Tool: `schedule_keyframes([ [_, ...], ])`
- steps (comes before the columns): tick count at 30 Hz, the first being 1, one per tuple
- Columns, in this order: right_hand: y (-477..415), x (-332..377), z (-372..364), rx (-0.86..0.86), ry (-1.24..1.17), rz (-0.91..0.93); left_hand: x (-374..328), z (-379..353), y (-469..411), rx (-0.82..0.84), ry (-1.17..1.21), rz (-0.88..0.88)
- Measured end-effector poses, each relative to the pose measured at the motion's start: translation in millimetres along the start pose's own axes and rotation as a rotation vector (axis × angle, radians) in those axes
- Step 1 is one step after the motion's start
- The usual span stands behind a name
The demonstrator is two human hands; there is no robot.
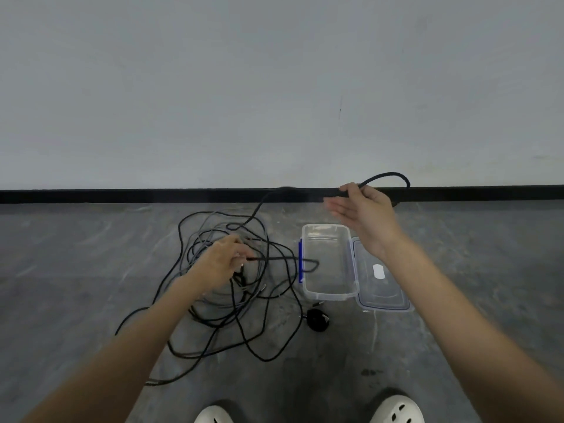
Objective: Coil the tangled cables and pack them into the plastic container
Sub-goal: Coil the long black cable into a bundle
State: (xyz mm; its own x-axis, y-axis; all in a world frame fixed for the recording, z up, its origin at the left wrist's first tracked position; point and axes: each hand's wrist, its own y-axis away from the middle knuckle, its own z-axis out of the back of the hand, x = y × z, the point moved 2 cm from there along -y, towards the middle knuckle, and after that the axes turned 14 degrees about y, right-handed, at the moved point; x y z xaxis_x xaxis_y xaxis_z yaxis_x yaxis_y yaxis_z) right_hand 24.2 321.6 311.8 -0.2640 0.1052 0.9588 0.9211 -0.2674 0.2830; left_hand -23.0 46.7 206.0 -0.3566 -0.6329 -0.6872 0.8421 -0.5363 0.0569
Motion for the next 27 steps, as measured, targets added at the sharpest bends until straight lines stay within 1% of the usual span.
schedule_keyframes([
  [2, -2, 2, 6, -0.024, -0.143, -0.017, 7, 7, 12, -0.019, -0.166, 0.118],
  [3, -2, 2, 8, -0.029, -0.202, -0.024, 13, 10, 17, -0.078, -0.254, 0.230],
  [4, -2, 3, 8, -0.028, -0.240, -0.031, 19, 13, 23, -0.158, -0.290, 0.378],
  [5, -1, 3, 8, -0.021, -0.257, -0.036, 24, 15, 29, -0.223, -0.261, 0.530],
  [6, 1, 2, 6, -0.010, -0.259, -0.038, 27, 15, 33, -0.254, -0.204, 0.649],
  [7, 2, 2, 4, 0.006, -0.249, -0.035, 27, 14, 34, -0.258, -0.143, 0.718],
  [8, 4, 1, 1, 0.022, -0.230, -0.031, 23, 15, 32, -0.251, -0.104, 0.736],
  [9, 6, 2, -2, 0.037, -0.203, -0.025, 16, 16, 27, -0.260, -0.073, 0.714],
  [10, 9, 2, -5, 0.050, -0.178, -0.018, 4, 19, 21, -0.281, -0.055, 0.647],
  [15, 28, 7, -18, 0.139, -0.048, 0.015, -102, 29, 2, -0.355, 0.134, 0.087],
  [17, 38, 10, -23, 0.199, 0.043, 0.033, -139, 25, 10, -0.380, 0.174, -0.078],
  [18, 43, 10, -26, 0.232, 0.088, 0.041, -152, 22, 16, -0.373, 0.189, -0.120],
  [21, 59, 10, -33, 0.326, 0.144, 0.050, -173, 9, 31, -0.328, 0.184, -0.159],
  [22, 62, 9, -35, 0.348, 0.133, 0.041, -175, 6, 34, -0.348, 0.168, -0.155],
  [24, 67, 7, -39, 0.345, 0.099, 0.024, -176, 6, 37, -0.495, 0.088, -0.136],
  [25, 68, 6, -40, 0.315, 0.117, 0.033, -175, 8, 37, -0.590, 0.084, -0.104],
  [26, 69, 5, -41, 0.275, 0.160, 0.051, -174, 10, 36, -0.651, 0.133, -0.032],
  [27, 69, 4, -43, 0.243, 0.203, 0.067, -170, 10, 34, -0.658, 0.258, 0.071],
])
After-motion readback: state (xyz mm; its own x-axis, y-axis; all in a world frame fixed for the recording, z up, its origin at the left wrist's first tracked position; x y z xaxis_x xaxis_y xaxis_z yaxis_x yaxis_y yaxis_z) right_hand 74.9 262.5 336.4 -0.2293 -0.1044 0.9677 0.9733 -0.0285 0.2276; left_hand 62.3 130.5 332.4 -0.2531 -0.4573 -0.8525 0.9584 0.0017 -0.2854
